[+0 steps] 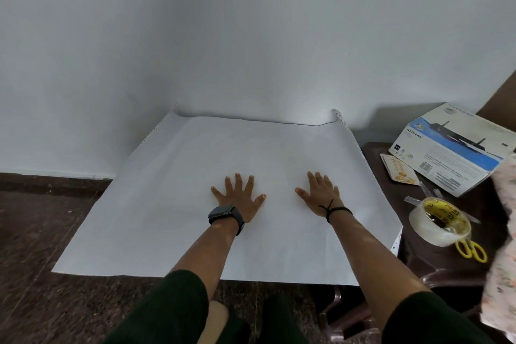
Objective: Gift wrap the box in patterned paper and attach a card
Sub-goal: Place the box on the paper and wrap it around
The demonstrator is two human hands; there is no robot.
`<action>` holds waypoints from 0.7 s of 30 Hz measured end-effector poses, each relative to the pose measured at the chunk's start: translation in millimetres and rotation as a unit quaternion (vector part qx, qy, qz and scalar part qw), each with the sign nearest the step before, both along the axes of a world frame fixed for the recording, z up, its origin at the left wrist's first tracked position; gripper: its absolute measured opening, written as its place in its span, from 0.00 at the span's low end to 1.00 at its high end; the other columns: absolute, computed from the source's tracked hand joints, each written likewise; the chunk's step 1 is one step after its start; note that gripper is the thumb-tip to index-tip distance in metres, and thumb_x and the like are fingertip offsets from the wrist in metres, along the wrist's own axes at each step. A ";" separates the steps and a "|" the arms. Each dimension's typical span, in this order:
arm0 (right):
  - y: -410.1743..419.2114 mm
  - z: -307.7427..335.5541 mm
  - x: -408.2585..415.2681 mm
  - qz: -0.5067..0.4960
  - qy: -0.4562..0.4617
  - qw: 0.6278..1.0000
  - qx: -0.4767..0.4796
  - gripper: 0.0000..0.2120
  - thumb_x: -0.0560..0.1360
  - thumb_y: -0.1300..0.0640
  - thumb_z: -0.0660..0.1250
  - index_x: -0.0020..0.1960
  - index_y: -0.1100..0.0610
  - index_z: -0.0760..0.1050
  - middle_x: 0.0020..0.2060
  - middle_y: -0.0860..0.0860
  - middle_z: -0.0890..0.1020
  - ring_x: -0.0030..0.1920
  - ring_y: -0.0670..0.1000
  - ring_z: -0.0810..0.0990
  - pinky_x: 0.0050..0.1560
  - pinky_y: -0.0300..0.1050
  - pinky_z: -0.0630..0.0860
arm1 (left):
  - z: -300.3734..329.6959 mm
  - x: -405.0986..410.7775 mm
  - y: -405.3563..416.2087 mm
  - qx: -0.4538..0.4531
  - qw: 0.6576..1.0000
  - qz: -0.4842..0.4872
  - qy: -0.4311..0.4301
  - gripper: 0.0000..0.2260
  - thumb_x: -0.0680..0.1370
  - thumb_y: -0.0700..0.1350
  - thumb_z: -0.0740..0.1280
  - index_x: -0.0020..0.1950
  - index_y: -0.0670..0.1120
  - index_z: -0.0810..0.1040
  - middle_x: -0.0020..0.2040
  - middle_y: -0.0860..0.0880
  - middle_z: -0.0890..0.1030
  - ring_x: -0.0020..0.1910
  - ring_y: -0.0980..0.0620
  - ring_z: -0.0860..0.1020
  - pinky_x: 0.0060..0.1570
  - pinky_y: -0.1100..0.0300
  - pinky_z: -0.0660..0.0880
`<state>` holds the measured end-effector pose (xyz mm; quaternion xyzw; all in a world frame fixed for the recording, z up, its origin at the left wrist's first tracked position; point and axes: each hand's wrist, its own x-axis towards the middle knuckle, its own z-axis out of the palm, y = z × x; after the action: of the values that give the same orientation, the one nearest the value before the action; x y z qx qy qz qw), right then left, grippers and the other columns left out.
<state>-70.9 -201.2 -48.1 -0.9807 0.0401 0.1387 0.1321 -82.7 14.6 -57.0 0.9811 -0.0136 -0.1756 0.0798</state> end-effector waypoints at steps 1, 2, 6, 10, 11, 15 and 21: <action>-0.1 3.3 -2.8 0.004 -0.008 1.000 0.007 0.33 0.80 0.40 0.50 0.78 0.55 0.45 0.77 0.54 0.49 0.77 0.56 0.46 0.74 0.56 0.46 | 5.0 -1.9 -4.0 0.000 1.000 -0.008 -0.002 0.30 0.79 0.65 0.43 0.77 0.55 0.37 0.78 0.48 0.38 0.76 0.43 0.38 0.69 0.34 0.38; -0.2 7.0 -6.0 0.010 -0.019 1.000 0.016 0.32 0.80 0.41 0.51 0.77 0.56 0.47 0.77 0.55 0.52 0.76 0.56 0.48 0.75 0.55 0.49 | 11.0 -3.8 -9.5 -0.006 1.000 -0.016 -0.006 0.30 0.80 0.64 0.44 0.77 0.55 0.38 0.78 0.47 0.38 0.76 0.43 0.39 0.70 0.35 0.39; -0.4 28.6 -24.3 0.016 -0.051 0.996 0.078 0.29 0.80 0.45 0.56 0.75 0.58 0.54 0.72 0.58 0.62 0.72 0.58 0.59 0.70 0.53 0.60 | 38.7 -11.1 -44.1 -0.044 0.997 -0.053 -0.044 0.28 0.81 0.60 0.47 0.78 0.52 0.43 0.78 0.45 0.46 0.77 0.42 0.46 0.72 0.39 0.48; -21.0 59.1 -40.4 0.011 -0.107 0.990 0.092 0.25 0.81 0.51 0.57 0.74 0.59 0.58 0.68 0.59 0.66 0.68 0.59 0.64 0.66 0.51 0.64 | 68.0 -13.1 -95.1 -0.095 0.987 -0.078 -0.103 0.25 0.82 0.55 0.51 0.77 0.48 0.52 0.74 0.43 0.60 0.71 0.42 0.60 0.66 0.45 0.61; -31.3 68.0 -41.6 0.006 -0.123 0.988 0.094 0.24 0.80 0.52 0.58 0.73 0.59 0.59 0.67 0.59 0.67 0.67 0.59 0.65 0.66 0.50 0.64 | 76.5 -11.7 -109.2 -0.110 0.984 -0.084 -0.116 0.24 0.82 0.54 0.52 0.76 0.47 0.54 0.72 0.43 0.63 0.69 0.41 0.63 0.63 0.46 0.63; -88.3 104.7 -38.0 -0.040 -0.192 0.977 0.087 0.19 0.79 0.56 0.60 0.67 0.62 0.66 0.63 0.60 0.71 0.63 0.59 0.68 0.62 0.47 0.63 | 107.2 0.9 -177.0 -0.188 0.964 -0.126 -0.138 0.22 0.82 0.51 0.55 0.73 0.45 0.58 0.69 0.43 0.67 0.65 0.41 0.68 0.60 0.46 0.67; -185.2 130.9 -24.9 -0.172 -0.251 0.950 0.073 0.17 0.78 0.57 0.60 0.65 0.63 0.67 0.61 0.61 0.71 0.63 0.60 0.68 0.62 0.51 0.63 | 127.6 34.2 -286.7 -0.260 0.932 -0.207 -0.143 0.21 0.81 0.49 0.58 0.71 0.42 0.62 0.66 0.40 0.70 0.63 0.38 0.71 0.60 0.45 0.70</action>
<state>-95.8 -386.4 82.8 -0.9497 0.1631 -0.1344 0.2310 -48.5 -272.1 70.6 0.9163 -0.2728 -0.0365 0.2911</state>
